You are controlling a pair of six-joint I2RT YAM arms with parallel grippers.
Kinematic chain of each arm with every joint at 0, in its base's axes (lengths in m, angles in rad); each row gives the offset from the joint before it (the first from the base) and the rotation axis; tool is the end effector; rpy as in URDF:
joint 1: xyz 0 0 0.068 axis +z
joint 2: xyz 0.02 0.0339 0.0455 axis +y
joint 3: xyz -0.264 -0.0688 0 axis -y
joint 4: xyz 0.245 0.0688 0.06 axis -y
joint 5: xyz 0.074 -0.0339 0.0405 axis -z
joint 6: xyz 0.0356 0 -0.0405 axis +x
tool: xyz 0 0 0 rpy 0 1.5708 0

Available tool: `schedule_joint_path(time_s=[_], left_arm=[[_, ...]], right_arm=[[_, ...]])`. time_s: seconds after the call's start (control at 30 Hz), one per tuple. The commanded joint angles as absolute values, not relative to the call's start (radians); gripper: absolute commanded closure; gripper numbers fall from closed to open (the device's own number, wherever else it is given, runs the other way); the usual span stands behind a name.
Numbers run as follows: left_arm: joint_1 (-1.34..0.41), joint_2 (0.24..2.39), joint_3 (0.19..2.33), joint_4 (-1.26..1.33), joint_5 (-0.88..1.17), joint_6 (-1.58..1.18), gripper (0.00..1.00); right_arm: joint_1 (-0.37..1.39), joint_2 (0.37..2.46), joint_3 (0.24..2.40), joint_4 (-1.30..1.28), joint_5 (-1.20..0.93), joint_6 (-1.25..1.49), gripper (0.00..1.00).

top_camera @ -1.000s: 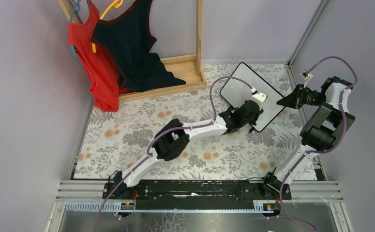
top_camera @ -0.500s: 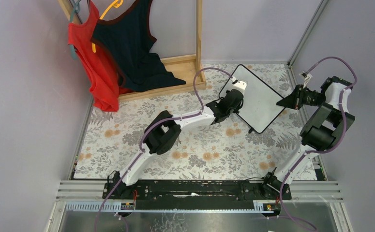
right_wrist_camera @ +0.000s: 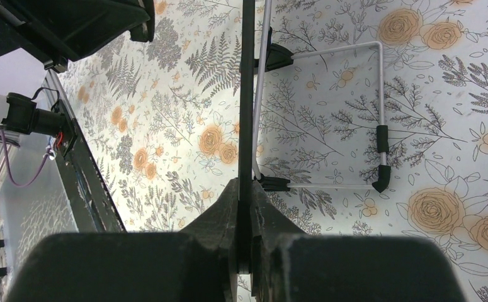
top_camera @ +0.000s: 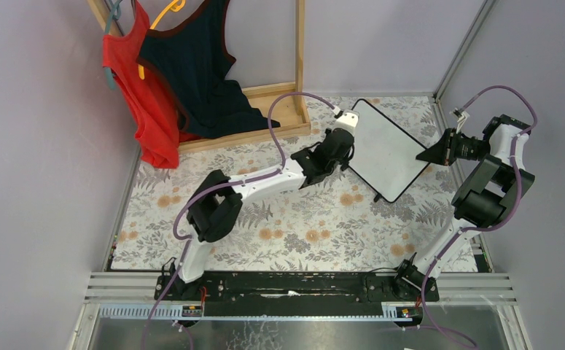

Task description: Erase the whiteboard

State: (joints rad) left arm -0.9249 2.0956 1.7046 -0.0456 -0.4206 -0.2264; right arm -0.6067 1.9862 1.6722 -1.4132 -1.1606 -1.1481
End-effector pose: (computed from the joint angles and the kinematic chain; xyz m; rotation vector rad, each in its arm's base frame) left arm 0.3115 -0.3891 0.2590 0.4211 1.9365 -0.3292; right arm 0.3179 -0.1809 0.2493 -0.4642 2.0821 1.0211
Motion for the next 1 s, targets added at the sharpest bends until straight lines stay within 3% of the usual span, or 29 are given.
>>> schedule_joint_path(time_s=[0.0, 0.37, 0.67, 0.97], left_arm=[[-0.923, 2.045, 1.631, -0.047, -0.491, -0.227, 1.0], [-0.913, 1.953, 1.485, -0.049, -0.543, -0.258, 1.0], [-0.793, 1.83, 1.331, -0.06, -0.503, -0.282, 1.0], [-0.713, 1.796, 1.412, -0.448, -0.286, -0.274, 1.0]], right_arm=[[-0.592, 1.953, 1.674, -1.446, -1.112, -1.142, 1.0], [-0.592, 1.933, 1.689, -1.391, -1.098, -1.058, 1.0], [-0.591, 1.915, 1.682, -1.382, -1.089, -1.044, 1.0], [-0.592, 1.907, 1.663, -1.37, -1.098, -1.04, 1.0]])
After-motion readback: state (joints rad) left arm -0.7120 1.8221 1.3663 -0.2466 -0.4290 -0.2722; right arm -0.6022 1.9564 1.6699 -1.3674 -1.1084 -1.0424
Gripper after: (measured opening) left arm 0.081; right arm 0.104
